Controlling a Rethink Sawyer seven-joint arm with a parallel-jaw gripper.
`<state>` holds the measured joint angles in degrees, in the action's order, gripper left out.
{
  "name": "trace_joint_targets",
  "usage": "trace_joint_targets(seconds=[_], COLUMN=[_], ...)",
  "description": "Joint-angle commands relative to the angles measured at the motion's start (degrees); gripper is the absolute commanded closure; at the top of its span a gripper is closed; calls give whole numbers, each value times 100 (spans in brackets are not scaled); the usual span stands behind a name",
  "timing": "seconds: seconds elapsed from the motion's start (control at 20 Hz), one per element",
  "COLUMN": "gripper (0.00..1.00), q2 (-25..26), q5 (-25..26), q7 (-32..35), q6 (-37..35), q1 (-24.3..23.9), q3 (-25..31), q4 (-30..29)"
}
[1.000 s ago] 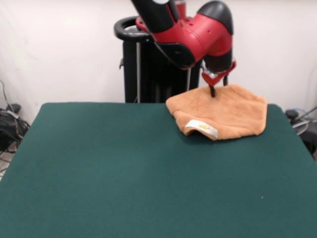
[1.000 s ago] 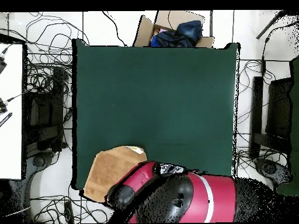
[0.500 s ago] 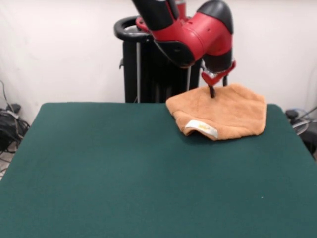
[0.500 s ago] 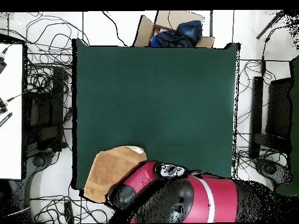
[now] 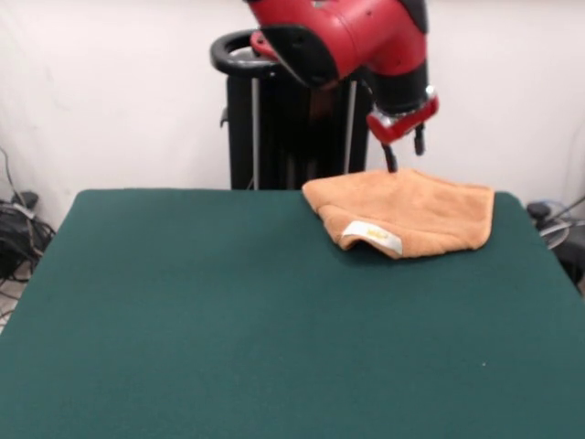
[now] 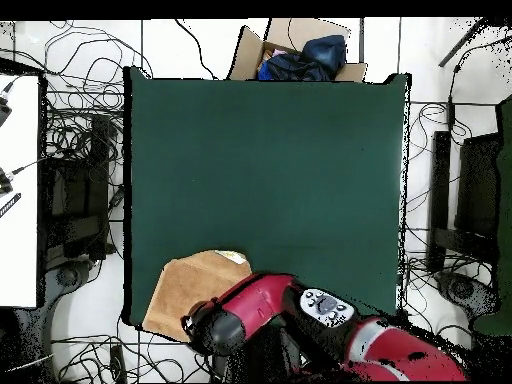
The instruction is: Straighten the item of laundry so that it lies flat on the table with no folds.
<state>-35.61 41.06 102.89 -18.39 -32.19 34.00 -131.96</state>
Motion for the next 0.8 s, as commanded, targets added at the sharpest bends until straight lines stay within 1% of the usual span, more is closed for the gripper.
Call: trace_joint_targets(seconds=[0.05,0.2,0.35,0.4,0.55,0.6,0.7,0.8], gripper=[0,0,0,0,0,0,0,0], q2=[-948,-1275,-1416,-1400,-1236,-1162,-1102,-1064], q5=[-1109,-1552,-1610,-1467,-1053,-824,-590,-412], q7=[-513,-621,-573,-537,-682,-922,-1097,-1196], q6=[-1174,-1406,-1420,-1334,-1385,-1498,-1740,-1786], q1=[-499,-810,-857,-810,-741,-748,-704,-714], q3=[1244,1709,1813,1730,1584,1577,1467,1474], q4=[-259,-481,-428,-306,24,157,327,435])
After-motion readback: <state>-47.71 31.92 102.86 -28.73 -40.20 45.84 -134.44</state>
